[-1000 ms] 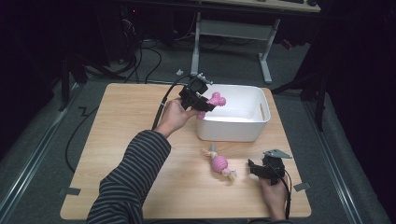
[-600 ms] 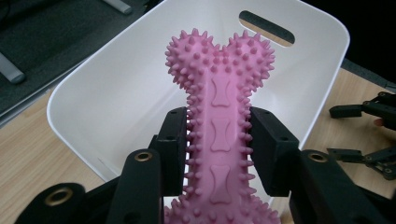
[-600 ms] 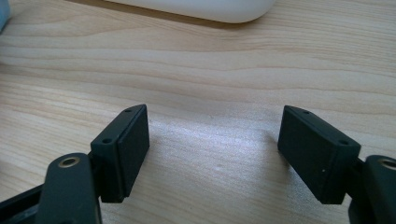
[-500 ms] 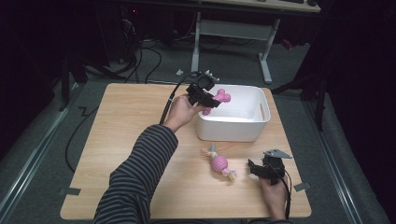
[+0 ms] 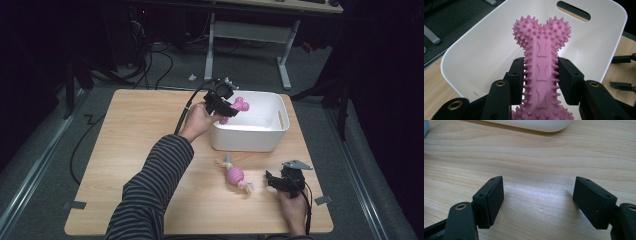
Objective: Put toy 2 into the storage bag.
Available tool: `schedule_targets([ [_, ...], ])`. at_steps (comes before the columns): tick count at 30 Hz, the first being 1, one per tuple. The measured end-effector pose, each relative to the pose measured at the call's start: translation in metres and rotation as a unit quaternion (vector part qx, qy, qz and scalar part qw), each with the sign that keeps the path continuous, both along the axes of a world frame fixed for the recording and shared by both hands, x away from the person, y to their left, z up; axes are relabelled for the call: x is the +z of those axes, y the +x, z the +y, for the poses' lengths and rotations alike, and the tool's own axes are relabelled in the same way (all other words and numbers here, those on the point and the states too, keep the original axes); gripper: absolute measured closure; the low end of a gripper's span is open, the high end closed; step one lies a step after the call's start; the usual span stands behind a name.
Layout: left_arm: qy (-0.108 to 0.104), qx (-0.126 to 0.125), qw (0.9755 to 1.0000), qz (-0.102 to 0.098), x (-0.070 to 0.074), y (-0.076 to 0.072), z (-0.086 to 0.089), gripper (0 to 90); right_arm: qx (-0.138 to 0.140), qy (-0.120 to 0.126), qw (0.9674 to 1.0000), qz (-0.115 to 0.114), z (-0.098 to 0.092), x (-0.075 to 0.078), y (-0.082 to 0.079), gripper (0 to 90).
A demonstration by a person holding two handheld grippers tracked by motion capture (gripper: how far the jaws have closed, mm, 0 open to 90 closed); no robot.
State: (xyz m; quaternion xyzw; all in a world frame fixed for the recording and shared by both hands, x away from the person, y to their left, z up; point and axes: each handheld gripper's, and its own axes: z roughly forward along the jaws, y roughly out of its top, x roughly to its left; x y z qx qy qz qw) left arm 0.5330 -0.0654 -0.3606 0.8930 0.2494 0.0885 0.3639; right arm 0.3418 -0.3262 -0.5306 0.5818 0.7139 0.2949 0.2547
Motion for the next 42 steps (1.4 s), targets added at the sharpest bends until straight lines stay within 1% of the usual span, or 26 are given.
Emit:
schedule_targets([
  [2, -0.002, 0.003, 1.0000, 0.004, -0.003, 0.001, -0.001, 58.8, 0.000, 0.000, 1.0000, 0.001, 0.000, 0.000, 0.000, 25.2],
  [4, 0.006, 0.003, 1.0000, 0.003, -0.007, 0.002, -0.003, 58.7, 0.000, 0.000, 1.0000, 0.000, 0.000, 0.000, 0.000, 25.2],
  [8, 0.006, 0.001, 1.0000, 0.003, -0.009, 0.001, -0.004, 58.6, 0.000, 0.000, 1.0000, 0.001, 0.000, 0.000, 0.000, 25.2],
  [10, 0.014, -0.002, 0.9999, 0.001, -0.010, 0.001, -0.004, 58.6, 0.000, 0.000, 1.0000, 0.000, 0.000, 0.000, 0.000, 25.2],
  [15, 0.017, 0.002, 0.9998, 0.002, -0.013, 0.003, -0.003, 58.3, 0.001, 0.000, 1.0000, 0.001, 0.000, 0.000, 0.000, 25.2],
  [17, 0.021, -0.003, 0.9998, 0.001, -0.013, 0.002, -0.003, 58.3, 0.001, 0.000, 1.0000, 0.000, 0.000, 0.000, 0.000, 25.1],
  [20, 0.020, -0.003, 0.9998, 0.001, -0.014, 0.002, -0.003, 58.3, 0.001, 0.000, 1.0000, 0.000, 0.000, 0.000, 0.000, 25.1],
  [28, 0.024, -0.006, 0.9997, 0.002, -0.020, 0.003, -0.004, 58.3, 0.001, 0.001, 1.0000, 0.000, 0.000, 0.000, 0.000, 25.1],
  [29, 0.024, -0.006, 0.9997, 0.004, -0.021, 0.003, -0.004, 58.2, 0.001, 0.000, 1.0000, 0.000, 0.000, 0.000, 0.000, 25.2],
  [35, 0.024, -0.006, 0.9997, 0.005, -0.023, 0.004, -0.004, 58.2, 0.001, 0.000, 1.0000, 0.000, 0.000, 0.000, 0.000, 25.2],
  [42, 0.032, -0.006, 0.9994, 0.006, -0.026, 0.003, -0.006, 58.0, 0.001, 0.000, 1.0000, 0.000, 0.000, 0.000, 0.000, 25.1],
])
